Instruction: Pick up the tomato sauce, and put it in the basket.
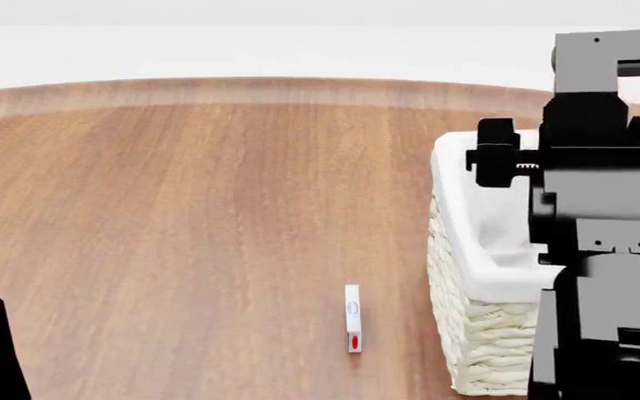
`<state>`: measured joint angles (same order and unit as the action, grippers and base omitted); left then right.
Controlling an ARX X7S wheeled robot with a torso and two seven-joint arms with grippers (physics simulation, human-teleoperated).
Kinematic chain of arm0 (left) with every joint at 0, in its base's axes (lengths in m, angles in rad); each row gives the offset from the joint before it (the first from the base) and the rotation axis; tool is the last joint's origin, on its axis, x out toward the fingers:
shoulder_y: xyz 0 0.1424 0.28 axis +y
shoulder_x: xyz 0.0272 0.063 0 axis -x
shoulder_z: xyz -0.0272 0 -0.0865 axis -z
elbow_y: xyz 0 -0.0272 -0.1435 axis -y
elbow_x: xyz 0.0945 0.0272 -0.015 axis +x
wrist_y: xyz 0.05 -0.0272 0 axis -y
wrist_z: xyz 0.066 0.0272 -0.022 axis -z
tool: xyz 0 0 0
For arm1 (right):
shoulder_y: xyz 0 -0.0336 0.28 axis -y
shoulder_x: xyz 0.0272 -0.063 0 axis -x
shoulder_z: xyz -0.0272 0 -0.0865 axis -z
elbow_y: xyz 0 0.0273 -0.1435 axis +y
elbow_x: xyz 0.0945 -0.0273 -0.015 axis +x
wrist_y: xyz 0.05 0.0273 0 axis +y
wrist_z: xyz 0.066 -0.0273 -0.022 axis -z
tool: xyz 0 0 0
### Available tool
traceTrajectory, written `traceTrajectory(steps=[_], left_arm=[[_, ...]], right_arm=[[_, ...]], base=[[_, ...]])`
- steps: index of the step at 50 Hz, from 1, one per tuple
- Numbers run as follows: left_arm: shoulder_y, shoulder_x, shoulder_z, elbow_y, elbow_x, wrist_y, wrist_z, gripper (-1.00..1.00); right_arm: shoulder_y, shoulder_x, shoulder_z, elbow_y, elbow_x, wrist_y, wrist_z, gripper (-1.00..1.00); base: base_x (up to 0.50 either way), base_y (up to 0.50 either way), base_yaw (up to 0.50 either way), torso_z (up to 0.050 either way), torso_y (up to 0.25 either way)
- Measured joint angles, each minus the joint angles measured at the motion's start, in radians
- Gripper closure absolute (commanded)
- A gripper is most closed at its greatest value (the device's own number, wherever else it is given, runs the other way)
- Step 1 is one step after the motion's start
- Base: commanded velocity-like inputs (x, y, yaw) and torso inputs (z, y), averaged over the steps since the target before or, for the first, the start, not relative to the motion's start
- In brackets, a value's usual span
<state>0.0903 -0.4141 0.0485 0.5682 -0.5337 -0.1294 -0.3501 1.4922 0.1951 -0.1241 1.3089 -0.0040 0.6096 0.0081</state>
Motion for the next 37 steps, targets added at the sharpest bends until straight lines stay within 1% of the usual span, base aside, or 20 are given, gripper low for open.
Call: traceTrajectory(steps=[13,15,19,27,31,37], left_arm=[[0.002,-0.001,0.004,-0.001,-0.001,0.004,-0.002,-1.0],[0.003,-0.001,0.004,-0.001,-0.001,0.005,-0.002,-1.0],[0.004,-0.002,0.004,-0.001,-0.002,0.006,-0.002,-1.0],[0.007,-0.002,0.006,-0.005,0.0,0.011,-0.002,-1.0],[0.007,-0.002,0.008,-0.005,0.001,0.012,-0.002,-1.0],[0.008,-0.002,0.014,-0.003,0.004,0.013,-0.003,-1.0]], right_arm=[[0.047,-0.052,-0.041,-0.004,-0.008,-0.146,-0.007,-1.0],[0.031,-0.057,-0.047,-0.051,-0.01,-0.14,-0.006,-1.0],[-0.054,-0.058,-0.05,-0.262,-0.008,-0.059,-0.005,-1.0],[-0.292,-0.045,-0.058,-0.802,0.006,0.158,-0.01,-1.0],[-0.415,-0.036,-0.072,-1.034,0.003,0.213,-0.001,-1.0],[-0.607,-0.034,-0.105,-1.319,-0.011,0.26,0.031,-1.0]], base=[[0.0,0.0,0.0,0.0,0.0],[0.0,0.0,0.0,0.0,0.0],[0.0,0.0,0.0,0.0,0.0],[0.0,0.0,0.0,0.0,0.0],[0.0,0.0,0.0,0.0,0.0],[0.0,0.0,0.0,0.0,0.0]])
